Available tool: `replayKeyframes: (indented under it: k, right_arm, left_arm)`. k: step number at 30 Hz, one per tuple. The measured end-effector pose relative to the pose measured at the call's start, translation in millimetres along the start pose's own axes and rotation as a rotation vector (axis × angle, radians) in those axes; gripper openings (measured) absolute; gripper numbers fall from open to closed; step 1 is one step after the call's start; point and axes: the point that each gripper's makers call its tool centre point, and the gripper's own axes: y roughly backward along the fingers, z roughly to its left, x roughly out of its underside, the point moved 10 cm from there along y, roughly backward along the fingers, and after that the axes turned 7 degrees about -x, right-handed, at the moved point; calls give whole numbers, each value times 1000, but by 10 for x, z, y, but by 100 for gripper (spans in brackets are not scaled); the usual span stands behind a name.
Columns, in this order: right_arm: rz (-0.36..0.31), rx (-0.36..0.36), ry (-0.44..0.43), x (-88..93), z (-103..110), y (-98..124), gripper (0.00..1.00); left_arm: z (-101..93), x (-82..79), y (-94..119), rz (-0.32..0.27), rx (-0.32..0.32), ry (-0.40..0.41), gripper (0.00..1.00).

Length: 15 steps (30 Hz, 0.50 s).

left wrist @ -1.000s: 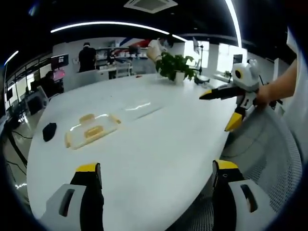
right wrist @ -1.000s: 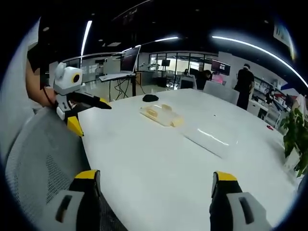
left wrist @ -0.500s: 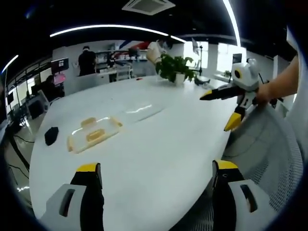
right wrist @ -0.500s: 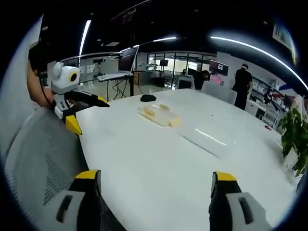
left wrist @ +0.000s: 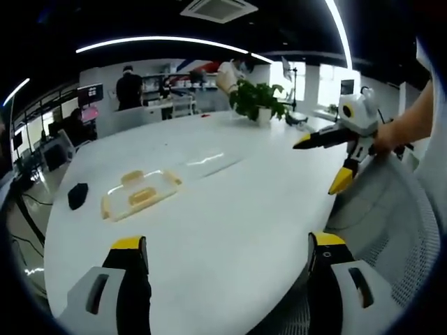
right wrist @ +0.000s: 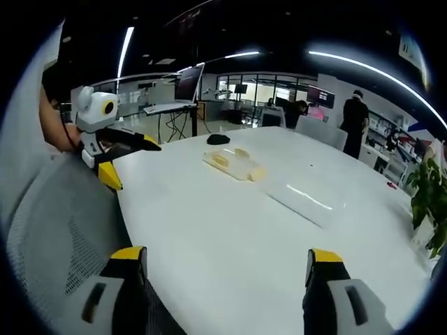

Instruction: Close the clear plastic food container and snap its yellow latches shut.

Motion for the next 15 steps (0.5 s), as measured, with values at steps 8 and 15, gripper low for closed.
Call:
replayKeyframes:
  k: [8, 15]
  right_arm:
    - [16, -29, 13, -20, 26, -31, 95]
    - [7, -48, 27, -119, -14, -66, 94]
  left_arm:
    - [-1, -23, 3, -1, -4, -4, 93]
    - [13, -50, 1, 12, -4, -3, 92]
